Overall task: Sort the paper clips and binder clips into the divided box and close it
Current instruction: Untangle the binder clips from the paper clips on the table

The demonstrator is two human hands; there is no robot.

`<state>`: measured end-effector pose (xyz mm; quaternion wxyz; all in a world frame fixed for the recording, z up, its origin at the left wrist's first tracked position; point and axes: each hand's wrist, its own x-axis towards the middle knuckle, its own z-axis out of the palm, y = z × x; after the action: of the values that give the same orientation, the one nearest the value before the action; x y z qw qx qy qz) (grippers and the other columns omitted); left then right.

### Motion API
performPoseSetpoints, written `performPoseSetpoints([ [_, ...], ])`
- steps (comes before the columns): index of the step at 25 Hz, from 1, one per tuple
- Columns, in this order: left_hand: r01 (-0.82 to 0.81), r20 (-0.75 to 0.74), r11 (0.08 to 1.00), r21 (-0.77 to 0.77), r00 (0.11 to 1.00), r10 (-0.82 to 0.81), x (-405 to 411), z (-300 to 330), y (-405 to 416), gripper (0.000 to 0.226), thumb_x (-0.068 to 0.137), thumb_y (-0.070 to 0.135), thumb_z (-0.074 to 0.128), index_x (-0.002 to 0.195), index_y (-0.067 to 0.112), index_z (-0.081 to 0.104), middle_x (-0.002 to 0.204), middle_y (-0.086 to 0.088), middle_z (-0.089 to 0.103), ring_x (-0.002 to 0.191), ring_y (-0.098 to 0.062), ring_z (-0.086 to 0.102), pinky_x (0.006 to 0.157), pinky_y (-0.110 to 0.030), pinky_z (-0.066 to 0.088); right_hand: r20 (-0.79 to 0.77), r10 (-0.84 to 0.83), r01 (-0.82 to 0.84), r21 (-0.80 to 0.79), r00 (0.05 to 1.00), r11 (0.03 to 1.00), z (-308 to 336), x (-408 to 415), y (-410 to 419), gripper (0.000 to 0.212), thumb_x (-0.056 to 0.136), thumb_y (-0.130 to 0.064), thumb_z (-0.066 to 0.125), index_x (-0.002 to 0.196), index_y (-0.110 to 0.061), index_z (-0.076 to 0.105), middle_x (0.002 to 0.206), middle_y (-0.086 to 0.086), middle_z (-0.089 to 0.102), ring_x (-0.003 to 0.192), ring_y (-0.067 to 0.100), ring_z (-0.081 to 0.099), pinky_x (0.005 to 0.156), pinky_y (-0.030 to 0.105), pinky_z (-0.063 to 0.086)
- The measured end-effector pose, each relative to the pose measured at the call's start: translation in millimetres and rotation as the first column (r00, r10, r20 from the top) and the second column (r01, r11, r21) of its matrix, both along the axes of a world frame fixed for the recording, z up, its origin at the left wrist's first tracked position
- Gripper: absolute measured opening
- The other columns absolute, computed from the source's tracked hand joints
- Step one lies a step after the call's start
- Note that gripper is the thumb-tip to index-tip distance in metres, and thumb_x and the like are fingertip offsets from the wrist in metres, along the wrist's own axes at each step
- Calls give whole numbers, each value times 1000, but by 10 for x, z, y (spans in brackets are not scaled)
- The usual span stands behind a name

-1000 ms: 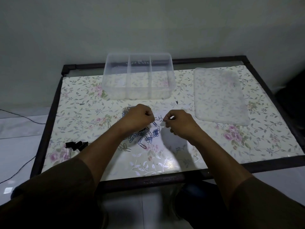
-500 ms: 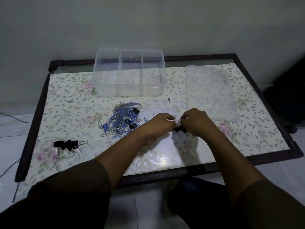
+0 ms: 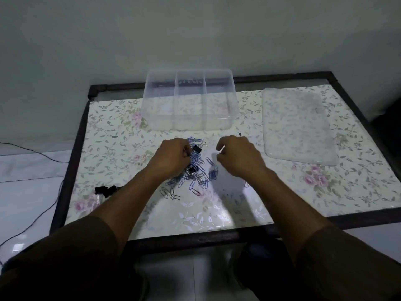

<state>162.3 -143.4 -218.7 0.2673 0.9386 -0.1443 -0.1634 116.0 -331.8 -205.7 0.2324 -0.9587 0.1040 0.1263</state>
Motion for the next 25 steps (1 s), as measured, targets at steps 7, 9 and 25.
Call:
performPoseSetpoints([
  [7,-74,96,997,-32,992,76,127,-26,198,21,84,1,58,96,11,72,90,-8,72,84,-23,65,76,-36,55,32,233,-231,-40,972,972,-201,30,495,20,83,-31,72,99,-25,63,98,1,68,87,28,65,68,35,52],
  [9,-45,101,997,-57,994,51,141,-27,155,23,84,0,59,100,10,71,93,-9,71,85,-23,64,78,-37,54,59,268,-263,-85,962,961,-246,10,549,20,83,-27,73,98,-22,59,95,2,64,83,29,62,63,33,47],
  [25,190,87,949,250,972,-218,8,-119,70,12,82,11,64,93,13,60,87,-4,57,79,-24,55,61,-34,40,112,365,-344,-167,924,924,-253,-30,528,24,92,-27,62,115,-22,62,108,7,63,94,31,64,68,33,37],
])
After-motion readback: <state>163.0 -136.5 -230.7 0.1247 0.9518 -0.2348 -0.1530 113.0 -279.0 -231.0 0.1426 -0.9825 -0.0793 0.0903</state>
